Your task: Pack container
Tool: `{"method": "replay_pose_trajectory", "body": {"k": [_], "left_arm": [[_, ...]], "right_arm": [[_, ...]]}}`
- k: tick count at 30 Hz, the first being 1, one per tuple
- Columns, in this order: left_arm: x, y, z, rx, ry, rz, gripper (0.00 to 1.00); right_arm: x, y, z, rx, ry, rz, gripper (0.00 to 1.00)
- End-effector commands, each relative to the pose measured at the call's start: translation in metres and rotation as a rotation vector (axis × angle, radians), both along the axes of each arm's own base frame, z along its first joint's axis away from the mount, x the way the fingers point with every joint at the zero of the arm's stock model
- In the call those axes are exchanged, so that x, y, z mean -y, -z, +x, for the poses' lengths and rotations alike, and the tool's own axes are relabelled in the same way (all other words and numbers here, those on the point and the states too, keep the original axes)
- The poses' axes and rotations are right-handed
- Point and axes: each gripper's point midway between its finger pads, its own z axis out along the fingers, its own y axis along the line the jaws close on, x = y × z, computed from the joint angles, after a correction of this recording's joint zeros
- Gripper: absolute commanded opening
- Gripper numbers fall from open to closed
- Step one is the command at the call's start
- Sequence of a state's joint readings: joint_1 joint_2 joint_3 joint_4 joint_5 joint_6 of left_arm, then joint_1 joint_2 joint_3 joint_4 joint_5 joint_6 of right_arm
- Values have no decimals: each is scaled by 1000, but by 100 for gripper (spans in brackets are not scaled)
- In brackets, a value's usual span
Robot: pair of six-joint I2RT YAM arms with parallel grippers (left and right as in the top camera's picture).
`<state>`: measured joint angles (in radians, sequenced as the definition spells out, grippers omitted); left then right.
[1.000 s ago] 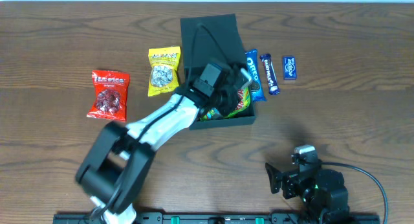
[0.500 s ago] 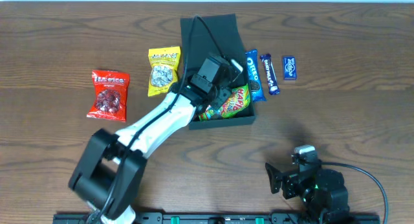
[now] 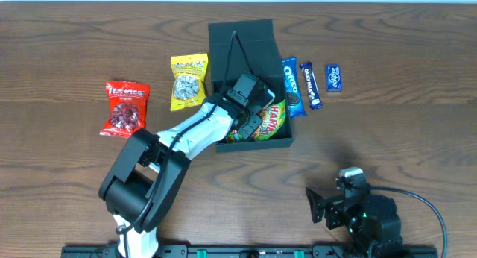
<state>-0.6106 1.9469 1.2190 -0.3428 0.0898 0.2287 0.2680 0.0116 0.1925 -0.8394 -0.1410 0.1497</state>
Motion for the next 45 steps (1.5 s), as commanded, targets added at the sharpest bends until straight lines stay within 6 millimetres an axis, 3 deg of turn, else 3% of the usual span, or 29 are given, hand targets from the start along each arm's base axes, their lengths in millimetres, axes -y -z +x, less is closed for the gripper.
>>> {"method": "replay_pose_trajectory", "body": {"k": [1,8,14,18,22,25,30,45], "left_arm": [[-17,24,-5,-46,-78,75,6],[-15,7,4,-4,-108,55,6],[4,-51,17,84,-87,-69,6],[30,-93,2,69,12,-239,6],[51,-112,-21,-5,120,-376,6],[62,-109,-46,-114,213,-437,6],[54,-84,-64,-206,262,-378,6],[58,-16,-62,-306,266,-331,6]], "right_arm": [[-3,1,-1,-2,-10,9,99],[-3,1,-1,-2,-11,9,99],[-3,1,-1,-1,-11,8,99],[-3,1,-1,-2,-11,9,99],[-3,1,-1,-1,-11,8,99],[-3,1,-1,-2,-11,9,99],[-3,1,-1,-1,-11,8,99],[-3,1,-1,-1,-11,8,99]]}}
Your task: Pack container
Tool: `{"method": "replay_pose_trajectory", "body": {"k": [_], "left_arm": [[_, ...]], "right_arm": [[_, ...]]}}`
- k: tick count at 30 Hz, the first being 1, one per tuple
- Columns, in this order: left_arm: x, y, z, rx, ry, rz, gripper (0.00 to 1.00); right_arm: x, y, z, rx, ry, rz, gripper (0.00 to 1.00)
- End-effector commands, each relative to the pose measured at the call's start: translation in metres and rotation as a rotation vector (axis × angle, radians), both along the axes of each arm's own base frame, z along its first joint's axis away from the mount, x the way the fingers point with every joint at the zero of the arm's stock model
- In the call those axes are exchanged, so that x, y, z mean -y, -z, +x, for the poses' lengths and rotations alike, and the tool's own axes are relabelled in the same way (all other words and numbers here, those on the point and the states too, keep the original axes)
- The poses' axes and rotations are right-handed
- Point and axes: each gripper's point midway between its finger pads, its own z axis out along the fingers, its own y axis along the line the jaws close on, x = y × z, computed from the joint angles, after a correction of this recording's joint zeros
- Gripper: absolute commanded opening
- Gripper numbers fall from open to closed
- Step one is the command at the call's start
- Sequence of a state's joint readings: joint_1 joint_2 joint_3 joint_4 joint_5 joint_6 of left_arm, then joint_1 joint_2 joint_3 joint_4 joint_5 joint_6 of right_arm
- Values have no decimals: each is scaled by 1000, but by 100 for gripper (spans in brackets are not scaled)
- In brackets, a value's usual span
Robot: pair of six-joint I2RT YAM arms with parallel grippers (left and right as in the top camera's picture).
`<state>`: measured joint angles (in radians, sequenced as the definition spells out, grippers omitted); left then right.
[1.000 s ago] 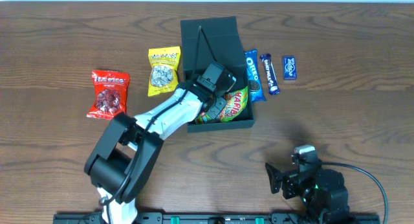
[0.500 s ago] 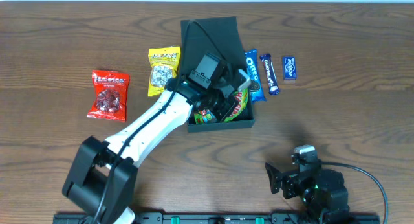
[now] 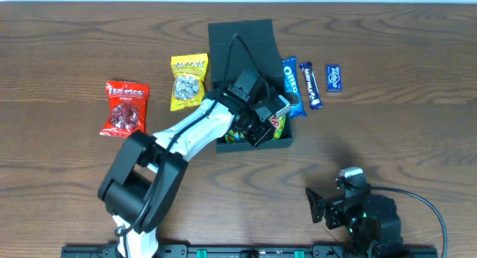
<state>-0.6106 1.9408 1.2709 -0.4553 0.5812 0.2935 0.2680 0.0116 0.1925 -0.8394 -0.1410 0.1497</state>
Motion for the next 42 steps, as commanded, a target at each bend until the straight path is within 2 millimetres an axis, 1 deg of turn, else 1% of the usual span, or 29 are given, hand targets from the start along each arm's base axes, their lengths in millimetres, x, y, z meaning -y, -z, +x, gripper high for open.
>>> {"method": "replay_pose_trajectory", "body": {"k": [1,4,8,14,18,21,23,29,31,33,34,36,38,40,42], "left_arm": [[2,16,-2,-25,27,1,6],[6,20,3,-8,27,-10,6],[8,20,12,33,19,-14,6],[-1,26,29,99,-48,57,6],[-2,21,32,83,-97,54,6],[-3,6,35,80,-140,31,6],[-4,-10,38,101,-151,12,6],[-16,-86,42,221,-183,-75,6],[-24,-110,39,252,-197,-92,6],[-39,-123,37,278,-235,-62,6],[-48,-126,37,290,-264,-30,6],[-70,-127,39,320,-329,63,6],[-92,-123,39,332,-393,162,6],[-107,-117,36,323,-435,238,6],[-119,-111,32,297,-478,289,6]], "right_arm": [[-3,1,-1,-1,-11,8,99],[-3,1,-1,-1,-11,8,99],[-3,1,-1,-2,-11,9,99],[-3,1,-1,-1,-11,8,99],[-3,1,-1,-1,-11,8,99],[-3,1,-1,-1,-11,8,99],[-3,1,-1,-1,-11,8,99],[-3,1,-1,-1,-11,8,99],[-3,1,-1,-1,-11,8,99],[-3,1,-1,-1,-11,8,99],[-3,1,-1,-1,-11,8,99],[-3,1,-1,-1,-11,8,99],[-2,2,-1,-3,-7,4,99],[-2,1,-1,-3,-8,6,99],[-2,1,-1,-3,-7,5,99]]}}
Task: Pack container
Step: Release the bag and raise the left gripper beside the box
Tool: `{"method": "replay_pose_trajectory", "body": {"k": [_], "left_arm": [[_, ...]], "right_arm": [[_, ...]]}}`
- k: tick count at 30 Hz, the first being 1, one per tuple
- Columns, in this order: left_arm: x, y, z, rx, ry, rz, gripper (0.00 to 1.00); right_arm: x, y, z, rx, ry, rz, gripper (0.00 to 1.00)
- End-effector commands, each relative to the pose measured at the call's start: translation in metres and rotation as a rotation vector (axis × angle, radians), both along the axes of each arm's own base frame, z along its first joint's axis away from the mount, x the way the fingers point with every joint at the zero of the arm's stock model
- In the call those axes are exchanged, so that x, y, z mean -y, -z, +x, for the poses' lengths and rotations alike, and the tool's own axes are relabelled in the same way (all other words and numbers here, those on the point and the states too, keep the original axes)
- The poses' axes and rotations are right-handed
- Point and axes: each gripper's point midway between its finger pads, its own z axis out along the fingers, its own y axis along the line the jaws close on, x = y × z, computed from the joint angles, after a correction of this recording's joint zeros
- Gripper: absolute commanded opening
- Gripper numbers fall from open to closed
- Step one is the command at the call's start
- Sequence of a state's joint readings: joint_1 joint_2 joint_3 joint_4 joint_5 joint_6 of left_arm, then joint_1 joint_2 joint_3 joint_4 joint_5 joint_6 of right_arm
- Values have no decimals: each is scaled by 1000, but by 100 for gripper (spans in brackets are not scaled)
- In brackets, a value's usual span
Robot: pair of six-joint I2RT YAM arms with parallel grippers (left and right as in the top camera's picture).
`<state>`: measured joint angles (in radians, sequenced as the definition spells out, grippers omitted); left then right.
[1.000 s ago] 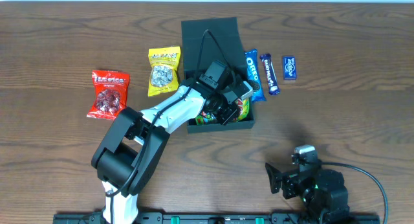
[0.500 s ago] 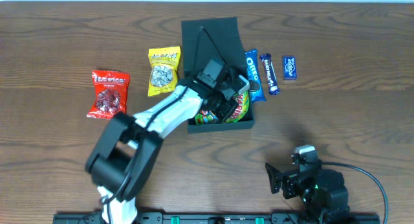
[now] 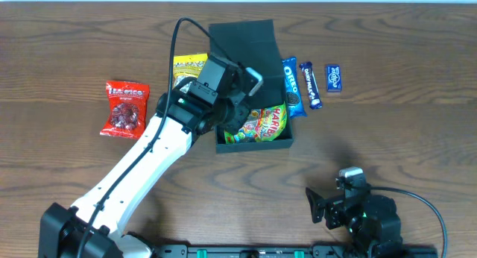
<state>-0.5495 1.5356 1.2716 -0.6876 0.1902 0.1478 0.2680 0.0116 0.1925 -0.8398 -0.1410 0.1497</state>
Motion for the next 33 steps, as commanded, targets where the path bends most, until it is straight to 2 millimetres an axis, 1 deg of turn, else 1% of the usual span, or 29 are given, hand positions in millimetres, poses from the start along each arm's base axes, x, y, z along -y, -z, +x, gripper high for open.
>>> {"method": "replay_pose_trajectory", "body": {"k": [1,6,7,8,9,11,14,19,24,27,31,33], "left_arm": [[-32,7,10,5,-172,105,6],[-56,18,12,-43,-333,115,6],[-61,21,13,-48,-347,117,18],[-64,24,13,-51,-355,117,35],[-67,29,14,-55,-365,120,47],[-74,41,13,-74,-383,122,42],[-77,62,10,-112,-433,114,43],[-69,88,8,-158,-423,85,43],[-63,106,8,-201,-413,84,43],[-63,110,8,-208,-414,90,40],[-63,110,9,-205,-414,90,40],[-65,110,10,-196,-420,101,37]], "right_arm": [[-2,1,-1,-3,-8,5,99],[-2,1,-1,-2,-7,5,99],[-2,1,-1,-2,-7,5,99],[-2,1,-1,-2,-8,5,99],[-2,1,-1,-2,-7,5,99],[-2,1,-1,-2,-7,5,99],[-2,1,-1,-3,-8,5,99],[-2,1,-1,-3,-7,5,99],[-1,1,-1,-1,-4,3,99],[-1,1,-1,-1,-4,3,99],[-2,1,-1,-2,-4,3,99],[-2,1,-1,-1,-5,3,99]]}}
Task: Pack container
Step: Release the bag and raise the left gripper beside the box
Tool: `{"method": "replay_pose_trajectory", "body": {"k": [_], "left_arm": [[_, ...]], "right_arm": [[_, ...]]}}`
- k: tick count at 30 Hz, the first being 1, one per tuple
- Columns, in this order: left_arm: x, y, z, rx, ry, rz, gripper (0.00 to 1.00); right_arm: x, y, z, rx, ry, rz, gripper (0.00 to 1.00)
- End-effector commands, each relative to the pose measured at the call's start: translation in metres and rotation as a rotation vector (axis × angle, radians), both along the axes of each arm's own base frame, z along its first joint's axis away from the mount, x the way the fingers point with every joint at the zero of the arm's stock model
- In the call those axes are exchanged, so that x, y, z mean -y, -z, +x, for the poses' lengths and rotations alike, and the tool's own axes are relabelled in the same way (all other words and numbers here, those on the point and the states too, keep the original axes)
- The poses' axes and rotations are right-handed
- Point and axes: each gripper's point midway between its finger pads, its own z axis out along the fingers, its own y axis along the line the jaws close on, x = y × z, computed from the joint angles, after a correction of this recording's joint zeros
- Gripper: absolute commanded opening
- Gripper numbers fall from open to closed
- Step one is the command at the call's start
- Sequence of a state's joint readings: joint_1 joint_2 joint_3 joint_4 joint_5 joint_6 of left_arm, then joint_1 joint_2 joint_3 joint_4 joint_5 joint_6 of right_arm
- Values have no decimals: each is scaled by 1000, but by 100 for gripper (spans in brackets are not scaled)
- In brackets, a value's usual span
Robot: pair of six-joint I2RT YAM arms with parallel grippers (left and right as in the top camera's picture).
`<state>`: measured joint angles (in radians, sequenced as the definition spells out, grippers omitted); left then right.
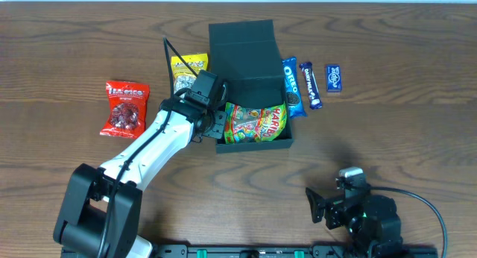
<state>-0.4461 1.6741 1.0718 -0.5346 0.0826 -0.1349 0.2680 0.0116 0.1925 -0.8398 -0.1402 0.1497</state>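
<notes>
The black container (253,142) stands mid-table with its lid (242,38) folded back. A Haribo gummy bag (257,124) lies inside it. My left gripper (207,122) hangs just outside the container's left wall, below the yellow snack bag (186,68), and looks open with nothing in it. The arm covers the lower part of the yellow bag. My right gripper (314,206) rests near the front edge, far from everything; its fingers are too dark to read.
A red snack bag (125,107) lies at the left. To the right of the container lie an Oreo pack (291,85), a Dairy Milk bar (311,85) and a small blue bar (335,77).
My left gripper has moved from above the container's left part to just outside its left wall, lower down. The Haribo bag now shows fully in the container.
My left gripper was down in the container at the Haribo bag, and still there further right at the following moment. Then it was raised over the container's left side with the bag lying inside. Now it is outside the container by the yellow bag. The right arm stayed parked.
</notes>
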Motion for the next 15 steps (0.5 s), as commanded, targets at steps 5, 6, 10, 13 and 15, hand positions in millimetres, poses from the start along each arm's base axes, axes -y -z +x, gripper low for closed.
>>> {"method": "replay_pose_trajectory", "body": {"k": [5,6,10,13,15], "left_arm": [[-23,4,7,38,-48,118,32],[-25,4,8,43,-51,128,32],[-25,3,8,45,-45,129,35],[-23,4,7,41,-40,123,38],[-22,4,6,38,-38,118,38]], "right_arm": [[-3,-4,3,22,-5,11,99],[-3,-5,3,27,-5,12,99],[-4,-11,8,57,-5,21,99],[-10,-30,18,130,0,85,99],[-18,-43,21,145,10,185,99]]}}
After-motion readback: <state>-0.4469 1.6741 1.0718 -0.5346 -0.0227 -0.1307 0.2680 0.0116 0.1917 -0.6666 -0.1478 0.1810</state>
